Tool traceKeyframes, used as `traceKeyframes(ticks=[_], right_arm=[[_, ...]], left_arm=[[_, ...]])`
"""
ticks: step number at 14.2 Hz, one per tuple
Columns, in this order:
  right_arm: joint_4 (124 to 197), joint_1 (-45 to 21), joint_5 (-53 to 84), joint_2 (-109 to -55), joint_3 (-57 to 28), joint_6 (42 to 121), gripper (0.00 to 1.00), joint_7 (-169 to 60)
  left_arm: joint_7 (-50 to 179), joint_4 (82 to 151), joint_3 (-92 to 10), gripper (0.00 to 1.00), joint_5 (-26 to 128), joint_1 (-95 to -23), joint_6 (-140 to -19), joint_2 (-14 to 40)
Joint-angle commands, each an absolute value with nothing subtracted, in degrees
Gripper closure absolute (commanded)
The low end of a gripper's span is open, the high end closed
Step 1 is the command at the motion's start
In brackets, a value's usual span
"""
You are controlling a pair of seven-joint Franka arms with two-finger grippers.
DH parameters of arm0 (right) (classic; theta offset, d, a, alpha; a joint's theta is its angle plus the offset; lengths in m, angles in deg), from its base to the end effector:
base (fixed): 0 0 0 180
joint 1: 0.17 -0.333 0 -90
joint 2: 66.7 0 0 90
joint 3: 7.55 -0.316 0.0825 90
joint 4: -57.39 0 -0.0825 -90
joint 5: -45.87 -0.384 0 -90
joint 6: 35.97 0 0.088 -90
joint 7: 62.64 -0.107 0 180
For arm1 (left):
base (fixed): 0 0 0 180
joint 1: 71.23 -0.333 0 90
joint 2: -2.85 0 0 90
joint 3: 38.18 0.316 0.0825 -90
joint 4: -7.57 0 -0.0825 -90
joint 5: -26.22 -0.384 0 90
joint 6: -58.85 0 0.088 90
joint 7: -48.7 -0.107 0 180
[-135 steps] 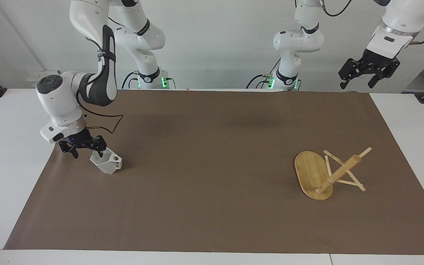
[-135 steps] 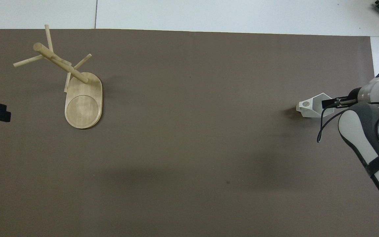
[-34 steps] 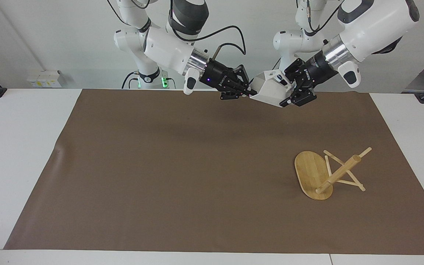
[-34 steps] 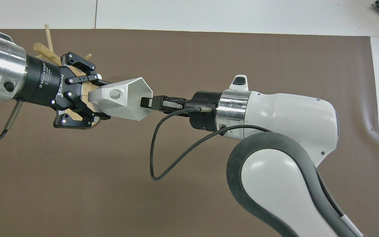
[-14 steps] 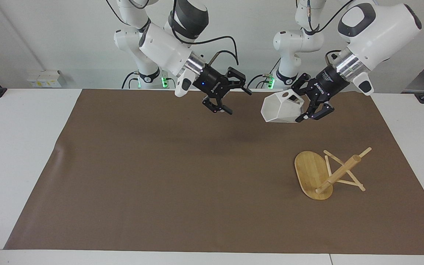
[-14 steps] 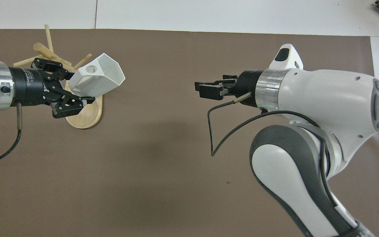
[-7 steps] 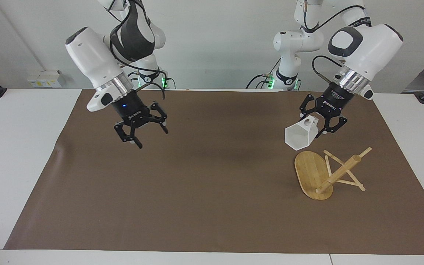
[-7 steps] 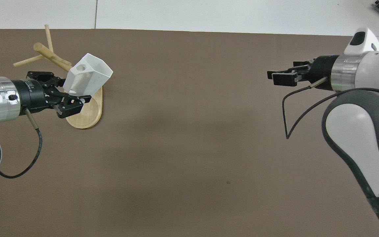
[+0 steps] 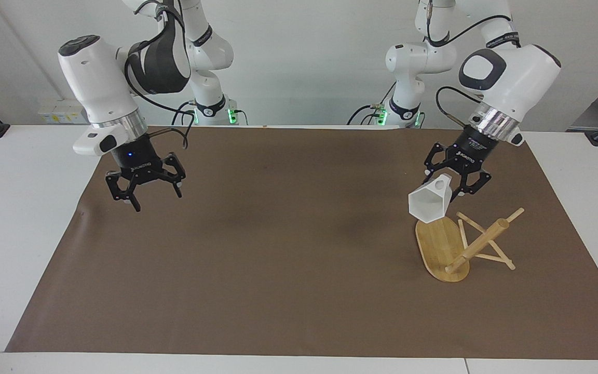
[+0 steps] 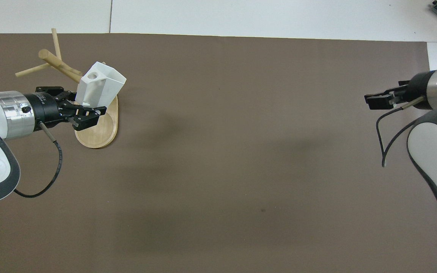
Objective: Hang cup on rack
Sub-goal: 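Open the right gripper and withdraw it while the left gripper holds the cup, then lower the cup handle onto a mug tree peg with the left gripper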
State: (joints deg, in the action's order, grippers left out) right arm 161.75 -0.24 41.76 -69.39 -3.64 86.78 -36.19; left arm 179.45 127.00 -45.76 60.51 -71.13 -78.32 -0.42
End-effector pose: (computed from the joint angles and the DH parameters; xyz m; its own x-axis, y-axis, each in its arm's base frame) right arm 0.6011 -0.0366 0.5320 0.8964 0.3512 0.2704 0.3480 -0.9355 0.0615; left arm 0.5608 -0.0814 0.4906 -0.7062 0.4586 -0.5394 0.6118 0.7787 -0.1390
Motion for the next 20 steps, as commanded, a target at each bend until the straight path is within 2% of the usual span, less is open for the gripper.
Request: traceKeyframes(ticks=[1,6,9,13,20], right_arm=[[162.16,-0.17,43.94,-68.28,-0.79,83.31,0.0,-38.98],[161.37,-0.17,45.61,-68.02,0.54,77.15,0.0,-52.69],[161.28,-0.26,45.61,-67.93,0.54,75.39,0.0,-53.5],[158.39,-0.7,45.61,-67.84,0.45,68.2,0.0,-57.62],[153.11,-0.35,47.72,-68.72,0.27,64.93,0.0,-57.98]], left_arm=[[181.24,126.93,-46.26,1.0,60.23,-71.76,-81.15,0.82],[184.05,125.62,-46.26,1.0,60.32,-71.94,-83.44,3.37],[186.77,124.83,-46.26,1.0,60.32,-71.94,-84.4,4.77],[188.97,124.21,-46.17,1.0,60.49,-72.02,-85.02,6.27],[192.75,122.53,-46.17,1.0,60.93,-72.82,-85.55,7.33]])
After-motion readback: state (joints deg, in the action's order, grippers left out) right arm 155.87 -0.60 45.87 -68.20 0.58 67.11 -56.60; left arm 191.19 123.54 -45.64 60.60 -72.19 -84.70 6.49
